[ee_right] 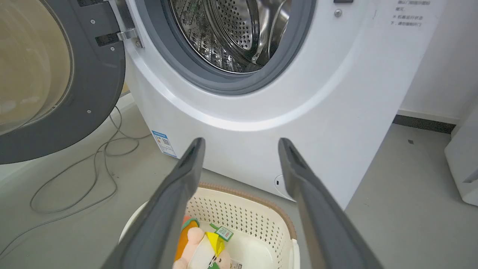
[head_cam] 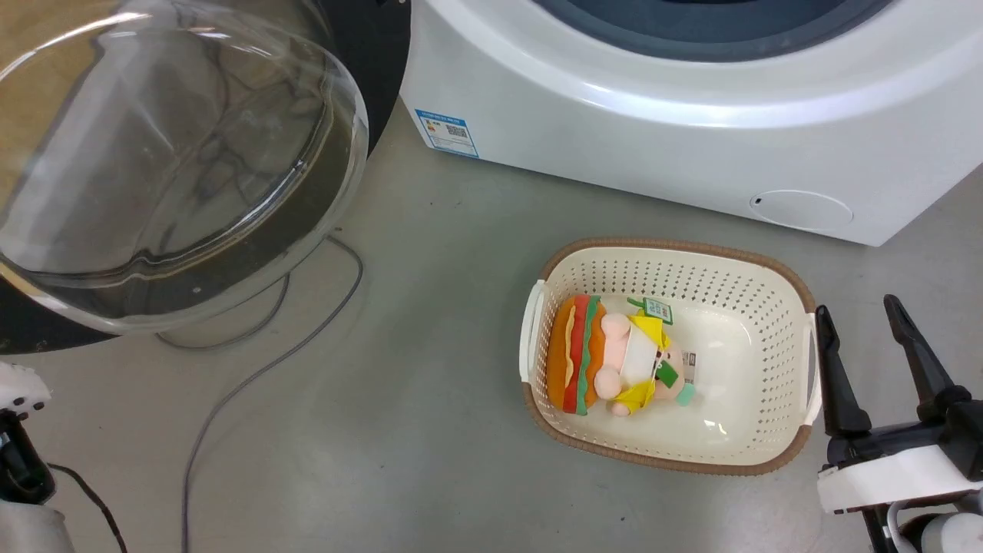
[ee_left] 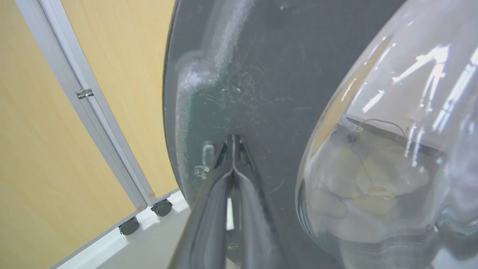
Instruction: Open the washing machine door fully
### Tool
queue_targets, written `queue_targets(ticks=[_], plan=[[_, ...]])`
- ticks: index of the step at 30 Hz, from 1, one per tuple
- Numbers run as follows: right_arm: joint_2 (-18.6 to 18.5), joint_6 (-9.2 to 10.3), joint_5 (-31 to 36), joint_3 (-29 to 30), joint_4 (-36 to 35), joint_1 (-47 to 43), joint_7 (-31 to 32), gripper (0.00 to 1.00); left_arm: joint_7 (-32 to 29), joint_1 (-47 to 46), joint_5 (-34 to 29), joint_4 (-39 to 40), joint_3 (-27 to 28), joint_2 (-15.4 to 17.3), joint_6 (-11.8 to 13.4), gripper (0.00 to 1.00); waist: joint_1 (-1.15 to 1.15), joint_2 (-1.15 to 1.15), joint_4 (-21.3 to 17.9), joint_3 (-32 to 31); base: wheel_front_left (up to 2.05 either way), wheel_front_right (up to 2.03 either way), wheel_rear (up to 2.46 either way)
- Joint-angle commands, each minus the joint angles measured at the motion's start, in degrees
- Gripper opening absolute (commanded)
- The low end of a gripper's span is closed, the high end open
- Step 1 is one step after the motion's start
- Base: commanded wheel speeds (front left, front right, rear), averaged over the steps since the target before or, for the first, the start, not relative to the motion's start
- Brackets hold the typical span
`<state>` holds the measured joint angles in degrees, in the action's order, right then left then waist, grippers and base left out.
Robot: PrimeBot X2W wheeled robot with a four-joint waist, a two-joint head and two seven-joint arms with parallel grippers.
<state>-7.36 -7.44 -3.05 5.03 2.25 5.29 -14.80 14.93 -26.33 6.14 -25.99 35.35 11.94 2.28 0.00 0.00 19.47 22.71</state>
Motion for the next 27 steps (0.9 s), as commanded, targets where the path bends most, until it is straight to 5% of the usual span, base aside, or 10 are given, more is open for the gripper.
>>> queue_targets(ticks=[1, 27], plan=[[0.0, -0.05, 0.47, 0.13, -0.24, 0.8, -0.19, 1.0, 0.07, -0.94, -0.54, -0.67, 0.33, 0.47, -0.51, 0.0, 0.0, 0.0, -0.05, -0.37, 0.0, 0.0, 0.0], [4.32, -0.05, 0.26, 1.07, 1.2, -3.63, -0.2, 1.0, 0.07, 11.02, -6.73, 14.28, -6.51, -7.09, -6.16, 0.0, 0.0, 0.0, -2.06, -15.29, 0.0, 0.0, 0.0]])
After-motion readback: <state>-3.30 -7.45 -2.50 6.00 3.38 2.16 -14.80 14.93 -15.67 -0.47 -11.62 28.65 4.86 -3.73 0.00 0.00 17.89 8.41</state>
